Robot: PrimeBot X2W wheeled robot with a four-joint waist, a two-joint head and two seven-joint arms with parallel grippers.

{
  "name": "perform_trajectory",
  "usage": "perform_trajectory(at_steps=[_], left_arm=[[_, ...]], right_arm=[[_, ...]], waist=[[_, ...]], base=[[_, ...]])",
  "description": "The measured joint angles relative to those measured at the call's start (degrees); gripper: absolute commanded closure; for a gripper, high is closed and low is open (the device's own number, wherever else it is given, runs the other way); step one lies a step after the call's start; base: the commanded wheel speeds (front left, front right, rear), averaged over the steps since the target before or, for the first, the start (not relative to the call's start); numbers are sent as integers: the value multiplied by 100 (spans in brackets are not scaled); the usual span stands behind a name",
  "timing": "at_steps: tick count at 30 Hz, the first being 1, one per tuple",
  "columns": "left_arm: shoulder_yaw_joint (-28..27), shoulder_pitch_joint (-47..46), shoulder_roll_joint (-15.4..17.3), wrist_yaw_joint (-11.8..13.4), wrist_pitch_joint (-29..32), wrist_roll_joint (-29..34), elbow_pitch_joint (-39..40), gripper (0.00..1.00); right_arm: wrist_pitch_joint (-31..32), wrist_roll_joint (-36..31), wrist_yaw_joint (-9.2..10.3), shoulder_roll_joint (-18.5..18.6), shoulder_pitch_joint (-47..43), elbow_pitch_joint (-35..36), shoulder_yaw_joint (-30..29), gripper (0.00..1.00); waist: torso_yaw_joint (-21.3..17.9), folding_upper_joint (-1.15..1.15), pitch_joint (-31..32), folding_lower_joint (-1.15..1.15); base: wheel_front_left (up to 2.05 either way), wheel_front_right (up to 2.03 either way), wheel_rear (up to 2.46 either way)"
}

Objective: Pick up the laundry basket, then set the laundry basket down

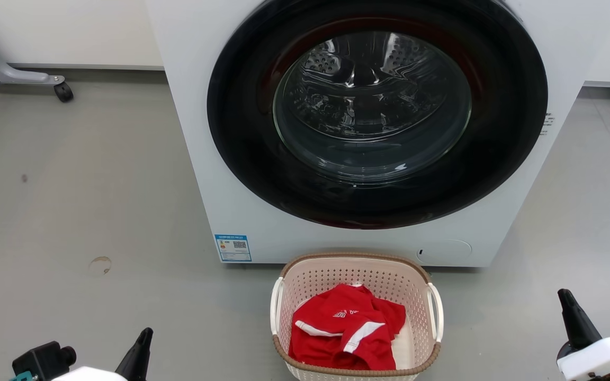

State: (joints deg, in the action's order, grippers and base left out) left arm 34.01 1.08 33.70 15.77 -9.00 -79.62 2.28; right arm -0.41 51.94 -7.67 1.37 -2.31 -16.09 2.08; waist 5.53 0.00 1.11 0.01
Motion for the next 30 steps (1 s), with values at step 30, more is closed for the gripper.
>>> perform_trajectory(at_steps=[30], left_arm=[[-1079,-67,-914,-801,345,-638,-583,100]], right_arm=[[248,1370,3,-2,223,14,-330,100]], waist=[[-193,0,-46,-1]], base=[[0,0,0]])
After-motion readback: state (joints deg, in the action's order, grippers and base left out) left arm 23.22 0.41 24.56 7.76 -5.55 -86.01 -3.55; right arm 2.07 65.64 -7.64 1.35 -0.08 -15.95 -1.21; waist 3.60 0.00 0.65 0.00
